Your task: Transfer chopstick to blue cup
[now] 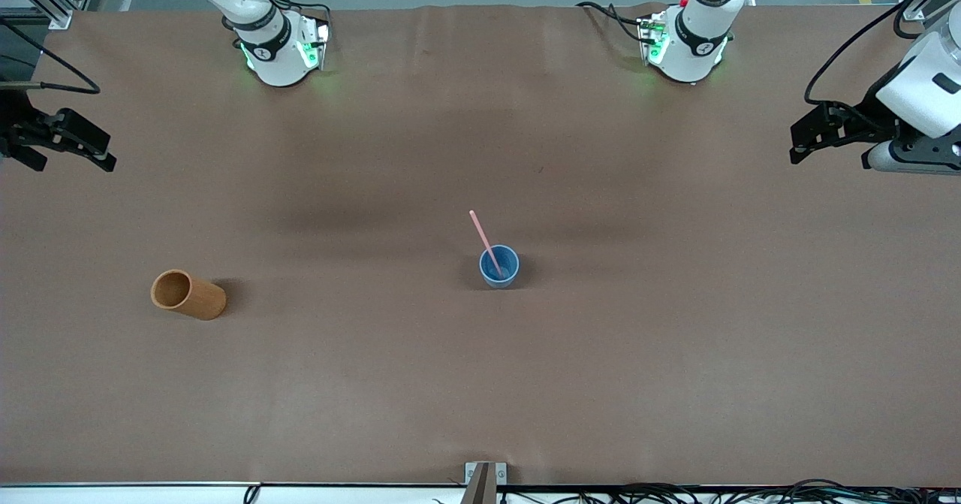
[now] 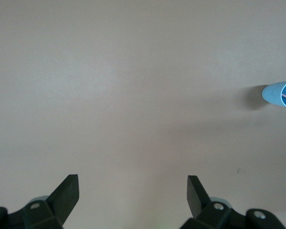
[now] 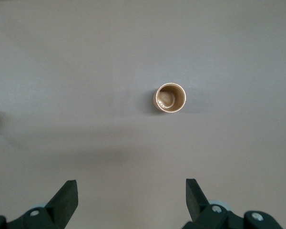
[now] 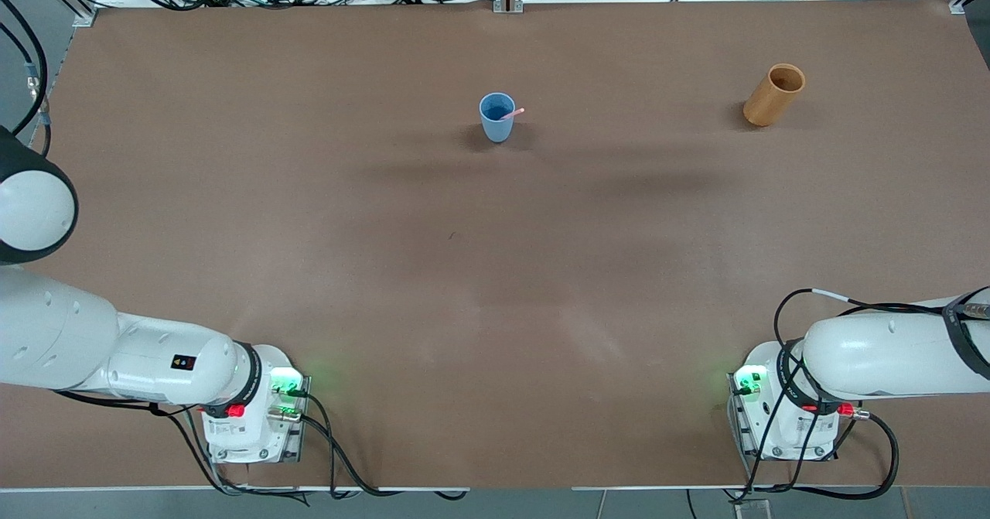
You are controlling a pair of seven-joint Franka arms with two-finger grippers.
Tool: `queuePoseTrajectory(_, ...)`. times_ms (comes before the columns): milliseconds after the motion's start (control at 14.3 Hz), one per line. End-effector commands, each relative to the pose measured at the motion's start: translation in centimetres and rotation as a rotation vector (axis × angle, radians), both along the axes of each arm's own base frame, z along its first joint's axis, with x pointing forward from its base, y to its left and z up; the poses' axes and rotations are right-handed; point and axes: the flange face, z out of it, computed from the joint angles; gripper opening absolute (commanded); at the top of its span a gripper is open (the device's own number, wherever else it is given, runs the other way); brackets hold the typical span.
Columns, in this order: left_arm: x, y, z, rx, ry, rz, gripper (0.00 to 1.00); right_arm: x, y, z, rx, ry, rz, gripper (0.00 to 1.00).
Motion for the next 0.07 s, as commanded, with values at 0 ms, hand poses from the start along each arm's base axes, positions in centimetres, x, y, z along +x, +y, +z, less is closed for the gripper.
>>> queuePoseTrajectory(0,0.23,-0.18,0.50,-0.012,-0.010,-0.008,1.00,-0.03,0.18,0.02,0.020,0.014,0.006,1.00)
